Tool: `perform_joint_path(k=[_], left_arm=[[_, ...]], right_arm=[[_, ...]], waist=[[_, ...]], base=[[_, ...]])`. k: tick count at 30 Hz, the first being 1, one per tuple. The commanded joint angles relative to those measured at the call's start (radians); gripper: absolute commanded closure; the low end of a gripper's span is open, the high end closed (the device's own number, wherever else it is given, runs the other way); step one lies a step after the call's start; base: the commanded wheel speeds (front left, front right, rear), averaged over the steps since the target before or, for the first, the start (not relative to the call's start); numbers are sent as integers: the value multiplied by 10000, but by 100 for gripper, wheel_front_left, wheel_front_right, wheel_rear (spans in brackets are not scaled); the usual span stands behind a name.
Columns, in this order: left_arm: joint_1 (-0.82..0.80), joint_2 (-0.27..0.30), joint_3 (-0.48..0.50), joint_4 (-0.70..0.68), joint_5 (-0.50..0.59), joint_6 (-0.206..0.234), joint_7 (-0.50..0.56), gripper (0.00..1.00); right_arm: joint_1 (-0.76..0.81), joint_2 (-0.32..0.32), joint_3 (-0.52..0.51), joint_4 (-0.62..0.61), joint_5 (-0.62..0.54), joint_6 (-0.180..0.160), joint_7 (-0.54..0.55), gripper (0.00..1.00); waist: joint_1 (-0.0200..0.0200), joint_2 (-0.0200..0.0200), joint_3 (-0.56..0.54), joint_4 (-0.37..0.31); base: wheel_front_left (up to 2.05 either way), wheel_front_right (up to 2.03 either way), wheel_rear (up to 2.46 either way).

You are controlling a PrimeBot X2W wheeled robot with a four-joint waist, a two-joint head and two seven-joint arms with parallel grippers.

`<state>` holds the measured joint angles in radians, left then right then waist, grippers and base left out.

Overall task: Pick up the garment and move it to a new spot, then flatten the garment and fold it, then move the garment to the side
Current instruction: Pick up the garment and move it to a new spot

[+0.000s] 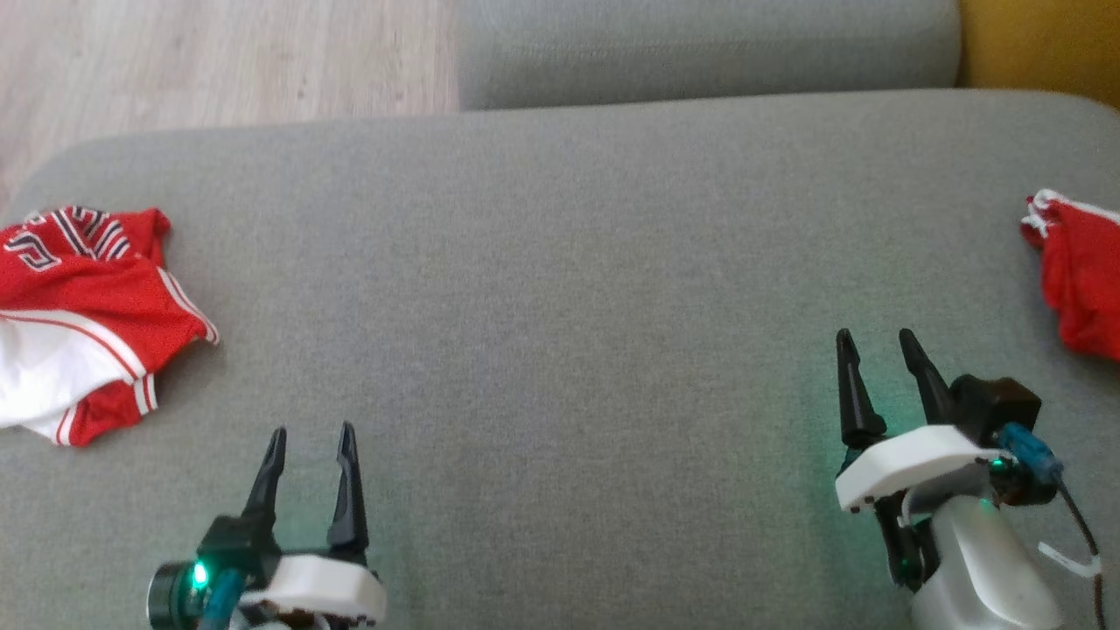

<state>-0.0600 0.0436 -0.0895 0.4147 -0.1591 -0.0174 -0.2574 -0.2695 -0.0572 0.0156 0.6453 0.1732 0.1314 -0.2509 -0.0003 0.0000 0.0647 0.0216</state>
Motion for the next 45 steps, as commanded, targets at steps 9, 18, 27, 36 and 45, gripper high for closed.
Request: perform_joint_path(k=[9,18,27,36,45], left_arm=[[176,66,531,-473,-38,52,-44,0],[27,66,326,-434,-162,143,-44,0],[61,66,591,-82,-420,315,-44,0],[467,66,1207,74,-349,48,-44,0],[-578,79,1776,-515,-352,-502,-44,0]], right_arm=[[200,69,562,-585,221,-7,-108,0],[222,69,868,-544,134,-7,-108,0],[42,70,1820,-516,198,-7,-108,0],[-192,70,2775,-425,592,-7,-108,0],[-500,70,2802,-491,330,-7,-109,0]], waist=[[3,0,-486,6],[3,0,-240,948],[3,0,58,3138],[3,0,135,4083],[3,0,789,3761]], base=[[0,0,0],[0,0,0],[0,0,0],[0,0,0],[0,0,0]])
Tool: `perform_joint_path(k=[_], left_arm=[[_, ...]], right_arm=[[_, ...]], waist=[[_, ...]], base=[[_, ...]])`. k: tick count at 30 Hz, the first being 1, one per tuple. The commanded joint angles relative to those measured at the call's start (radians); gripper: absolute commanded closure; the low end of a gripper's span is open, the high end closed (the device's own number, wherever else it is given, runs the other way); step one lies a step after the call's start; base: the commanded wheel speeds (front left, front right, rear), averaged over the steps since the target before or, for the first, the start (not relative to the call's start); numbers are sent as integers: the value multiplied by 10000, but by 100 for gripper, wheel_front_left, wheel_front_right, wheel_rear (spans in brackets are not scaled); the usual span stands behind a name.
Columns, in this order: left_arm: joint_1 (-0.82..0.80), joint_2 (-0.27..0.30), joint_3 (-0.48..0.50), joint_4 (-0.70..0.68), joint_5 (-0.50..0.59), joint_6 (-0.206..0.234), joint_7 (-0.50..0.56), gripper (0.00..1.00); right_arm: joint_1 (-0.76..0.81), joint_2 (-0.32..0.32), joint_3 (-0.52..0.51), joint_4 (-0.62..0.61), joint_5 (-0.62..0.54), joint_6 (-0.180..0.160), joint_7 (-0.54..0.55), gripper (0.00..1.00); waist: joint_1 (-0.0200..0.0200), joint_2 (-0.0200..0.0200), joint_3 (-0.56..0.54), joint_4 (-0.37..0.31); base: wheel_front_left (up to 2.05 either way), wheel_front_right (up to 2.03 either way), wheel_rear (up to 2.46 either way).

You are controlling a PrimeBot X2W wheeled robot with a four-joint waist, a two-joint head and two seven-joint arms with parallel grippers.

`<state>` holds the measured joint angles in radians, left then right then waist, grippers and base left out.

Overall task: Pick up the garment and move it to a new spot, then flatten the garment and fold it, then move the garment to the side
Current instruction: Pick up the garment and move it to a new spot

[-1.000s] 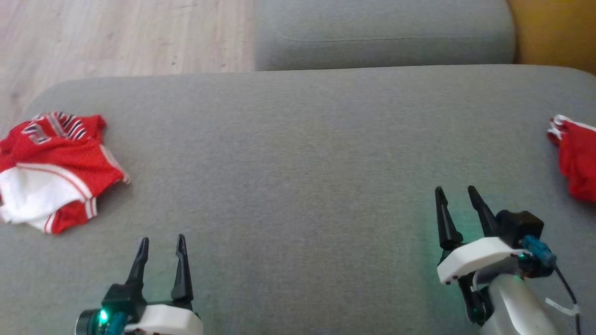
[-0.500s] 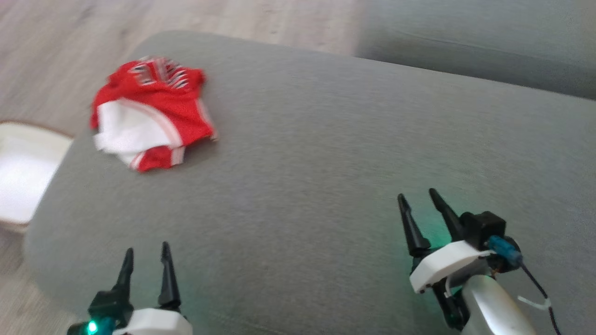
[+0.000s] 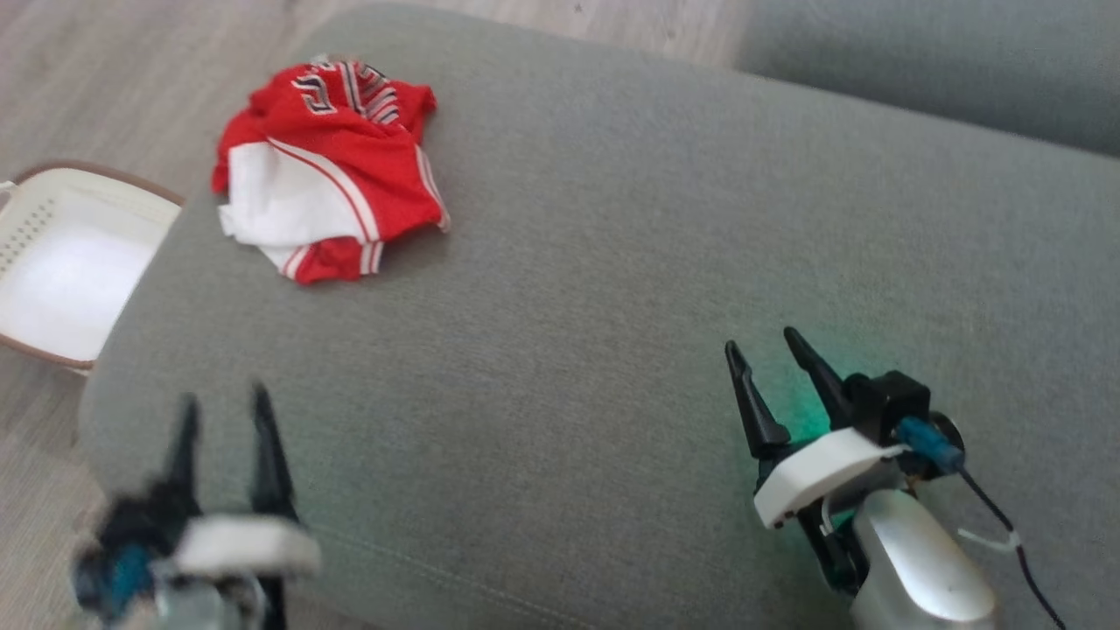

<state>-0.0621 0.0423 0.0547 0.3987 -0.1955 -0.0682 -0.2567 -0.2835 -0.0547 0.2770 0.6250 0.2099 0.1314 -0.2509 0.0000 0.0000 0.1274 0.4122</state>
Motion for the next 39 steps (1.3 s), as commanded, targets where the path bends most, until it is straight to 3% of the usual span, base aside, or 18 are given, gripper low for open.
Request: perform_joint_path(k=[1,8,12,20,29,33,34,35,39], left_arm=[[-819,115,524,-478,-7,-61,-51,0],[-3555,1405,1161,-155,93,-494,-51,0],[-4946,2250,830,1046,-250,-600,-48,0],[-6566,3290,-154,3602,-1618,-622,521,0],[-7427,3731,-670,6364,-2871,-624,1873,0],[-7660,3776,-819,6986,-3157,-624,2218,0],[-7704,3784,-891,7078,-3190,-624,2263,22],[-7733,3786,-966,7136,-3228,-624,2267,100],[-7912,3982,-1302,6968,-3224,-624,1636,100]], right_arm=[[-426,45,143,-320,-104,-7,-109,0],[-1014,45,47,-707,-598,-7,-109,0],[-1274,45,159,-996,-674,-7,-109,0],[-1648,45,317,-1539,-866,-7,-109,0],[-1889,45,277,-1787,-868,-7,-109,0],[-1894,45,174,-1790,-823,-7,-109,0],[-1888,45,156,-1779,-822,-7,-109,0],[-1876,45,122,-1756,-811,-7,-109,0],[-1799,45,-3,-1689,-666,-7,-109,0]], waist=[[0,0,290,-231],[0,0,1613,-1069],[0,0,2139,-1519],[0,0,2999,-2283],[0,0,3620,-2910],[0,0,3655,-3021],[0,0,3642,-3036],[0,0,3606,-3042],[0,0,3289,-3049]], base=[[0,0,0],[0,0,0],[0,0,0],[0,0,0],[0,0,0],[0,0,0],[0,0,0],[0,0,0],[0,0,0]])
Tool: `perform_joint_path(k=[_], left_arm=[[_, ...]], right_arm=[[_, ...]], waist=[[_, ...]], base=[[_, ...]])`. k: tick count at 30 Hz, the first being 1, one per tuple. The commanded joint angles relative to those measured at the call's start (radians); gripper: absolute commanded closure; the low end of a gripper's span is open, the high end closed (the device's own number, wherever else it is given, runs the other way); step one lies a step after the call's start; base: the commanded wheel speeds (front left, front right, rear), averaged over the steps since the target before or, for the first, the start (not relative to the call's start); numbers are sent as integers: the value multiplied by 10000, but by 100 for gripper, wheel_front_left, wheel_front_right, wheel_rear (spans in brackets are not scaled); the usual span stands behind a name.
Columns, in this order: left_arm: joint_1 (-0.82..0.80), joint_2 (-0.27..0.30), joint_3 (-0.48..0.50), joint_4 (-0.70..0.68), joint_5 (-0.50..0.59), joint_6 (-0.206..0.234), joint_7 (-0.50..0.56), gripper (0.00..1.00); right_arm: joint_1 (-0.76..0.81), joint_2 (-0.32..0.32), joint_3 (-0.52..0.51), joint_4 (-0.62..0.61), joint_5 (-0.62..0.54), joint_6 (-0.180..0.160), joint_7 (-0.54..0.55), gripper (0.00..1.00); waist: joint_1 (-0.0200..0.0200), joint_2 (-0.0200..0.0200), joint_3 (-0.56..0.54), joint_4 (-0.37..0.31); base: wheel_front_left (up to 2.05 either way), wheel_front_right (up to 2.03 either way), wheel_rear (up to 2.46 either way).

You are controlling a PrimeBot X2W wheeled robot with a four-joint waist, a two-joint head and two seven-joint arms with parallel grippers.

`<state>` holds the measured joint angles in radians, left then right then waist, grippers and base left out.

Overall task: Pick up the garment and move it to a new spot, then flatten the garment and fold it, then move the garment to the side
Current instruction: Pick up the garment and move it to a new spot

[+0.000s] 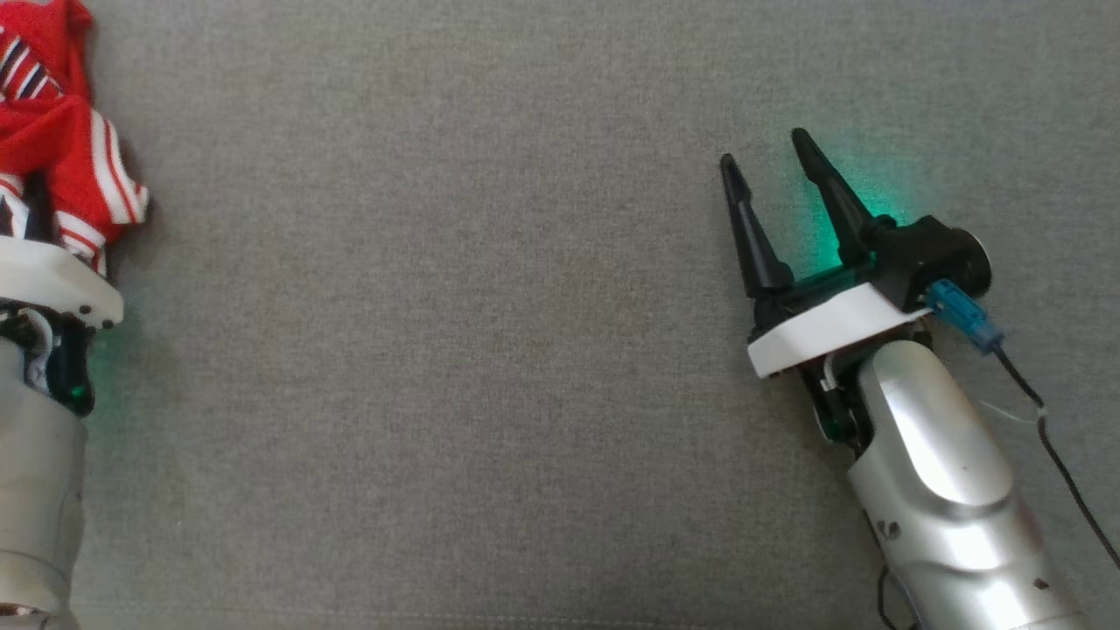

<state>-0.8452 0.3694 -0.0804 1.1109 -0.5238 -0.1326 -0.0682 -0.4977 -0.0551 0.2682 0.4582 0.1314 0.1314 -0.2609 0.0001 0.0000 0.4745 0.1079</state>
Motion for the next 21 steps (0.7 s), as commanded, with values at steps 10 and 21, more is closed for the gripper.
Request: perform_joint_path(k=[10,21], left_arm=[[-721,902,-1528,-1834,445,20,-1600,100],[-304,-552,-4037,-4747,-19,20,-1810,100]], right_arm=[[757,49,349,-22,1070,-7,-9,0],[1479,49,536,86,1711,-7,-9,0]], waist=[[-1,0,-1548,-404],[-1,0,-2795,-1800]], base=[[0,0,0],[0,0,0]])
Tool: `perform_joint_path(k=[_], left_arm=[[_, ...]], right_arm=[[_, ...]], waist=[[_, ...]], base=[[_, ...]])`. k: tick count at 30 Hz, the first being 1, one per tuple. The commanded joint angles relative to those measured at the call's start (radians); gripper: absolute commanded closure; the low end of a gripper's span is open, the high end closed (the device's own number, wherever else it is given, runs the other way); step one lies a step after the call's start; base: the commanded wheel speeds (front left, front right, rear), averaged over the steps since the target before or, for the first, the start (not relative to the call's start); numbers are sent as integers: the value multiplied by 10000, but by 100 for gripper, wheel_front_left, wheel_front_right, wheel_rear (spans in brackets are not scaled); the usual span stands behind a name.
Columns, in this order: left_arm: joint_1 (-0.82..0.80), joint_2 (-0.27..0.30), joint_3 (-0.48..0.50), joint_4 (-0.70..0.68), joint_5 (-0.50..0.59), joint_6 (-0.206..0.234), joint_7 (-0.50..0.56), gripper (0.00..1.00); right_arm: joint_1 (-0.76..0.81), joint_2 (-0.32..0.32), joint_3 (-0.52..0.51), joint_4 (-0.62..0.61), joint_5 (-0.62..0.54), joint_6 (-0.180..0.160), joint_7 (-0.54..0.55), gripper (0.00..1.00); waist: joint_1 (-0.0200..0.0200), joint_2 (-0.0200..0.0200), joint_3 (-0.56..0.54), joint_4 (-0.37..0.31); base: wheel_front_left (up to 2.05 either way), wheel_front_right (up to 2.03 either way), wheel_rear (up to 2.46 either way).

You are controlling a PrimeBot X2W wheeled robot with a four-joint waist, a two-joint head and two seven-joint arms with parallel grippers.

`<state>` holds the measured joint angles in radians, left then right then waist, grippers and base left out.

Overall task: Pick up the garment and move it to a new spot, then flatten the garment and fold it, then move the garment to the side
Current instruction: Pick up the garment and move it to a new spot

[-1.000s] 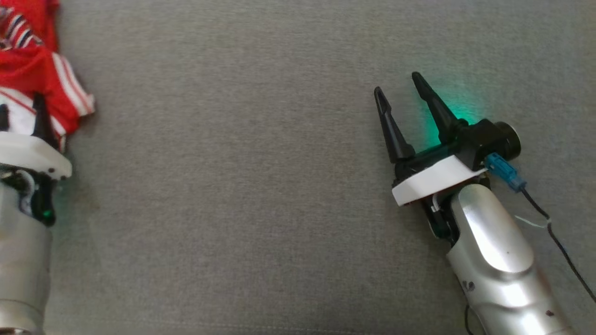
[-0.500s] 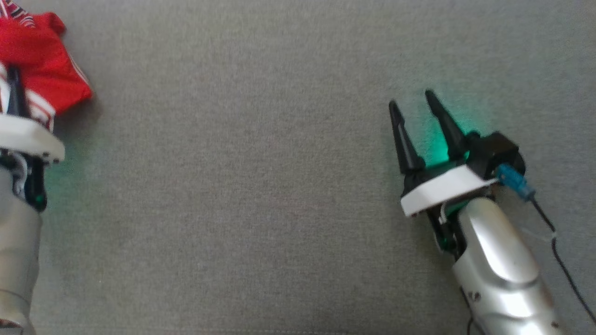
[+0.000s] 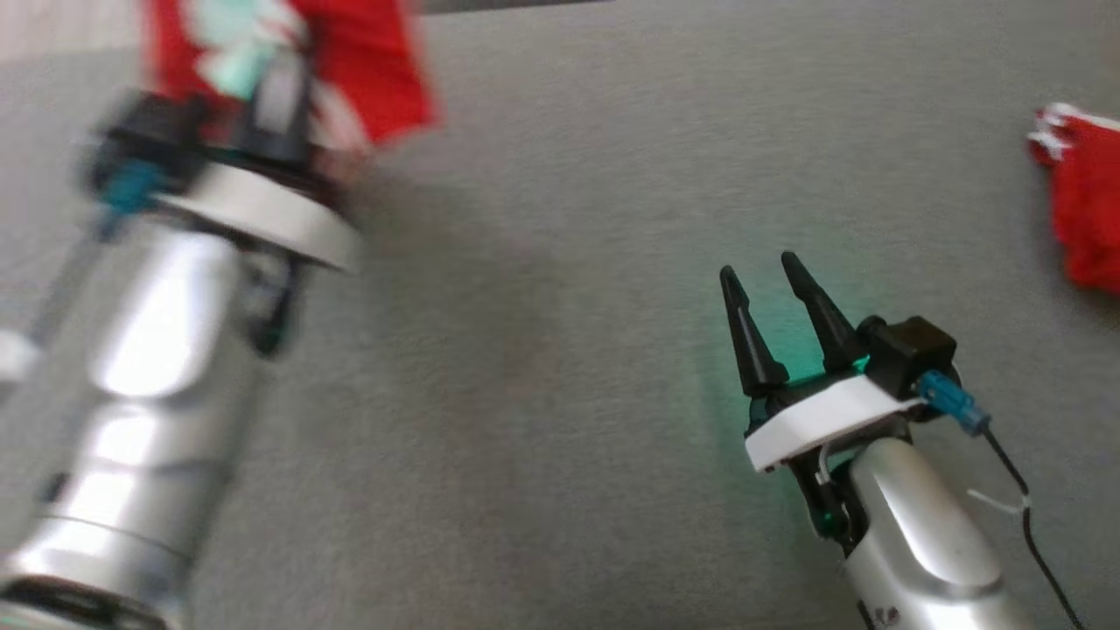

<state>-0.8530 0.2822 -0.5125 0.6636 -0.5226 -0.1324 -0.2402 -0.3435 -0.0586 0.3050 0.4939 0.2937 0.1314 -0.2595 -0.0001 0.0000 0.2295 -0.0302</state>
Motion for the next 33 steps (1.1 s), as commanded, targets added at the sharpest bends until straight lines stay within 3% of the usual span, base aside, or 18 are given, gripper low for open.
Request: perform_joint_path(k=[1,9,10,11,12,17,24,28,33], left_arm=[[-124,96,42,-446,-132,18,-82,100],[853,-1808,-1673,-624,-697,30,-171,100],[1023,-1917,-1732,-565,-603,49,-192,73],[1228,-1998,-1806,-471,-502,55,-202,11],[1412,-2057,-1811,-436,-384,90,-207,0],[2409,-2143,-1005,-557,159,511,-213,0],[4306,-1625,1369,-1756,1293,1152,-214,0],[5311,-1489,2382,-2230,1782,1279,-215,0],[6947,-1672,3721,-3026,2484,1127,-215,0]], right_arm=[[-29,84,173,-268,120,-7,-22,0],[153,84,326,-191,287,-7,-22,0],[149,84,360,-172,308,-7,-22,0],[141,84,377,-154,328,-7,-22,0],[132,84,373,-143,343,-7,-22,0],[122,84,186,-82,313,-7,-22,0],[284,84,-234,-41,203,-7,-22,0],[425,84,-376,12,140,-7,-22,0],[802,84,-570,166,22,-7,-22,0]], waist=[[1,0,-392,-552],[1,0,-601,-1302],[1,0,-612,-1347],[1,0,-627,-1382],[1,0,-628,-1396],[1,0,-716,-1271],[1,0,-1041,-830],[1,0,-1285,-642],[1,0,-1658,-381]], base=[[0,0,0],[0,0,0],[0,0,0],[0,0,0],[0,0,0],[0,0,0],[0,0,0],[0,0,0],[0,0,0]])
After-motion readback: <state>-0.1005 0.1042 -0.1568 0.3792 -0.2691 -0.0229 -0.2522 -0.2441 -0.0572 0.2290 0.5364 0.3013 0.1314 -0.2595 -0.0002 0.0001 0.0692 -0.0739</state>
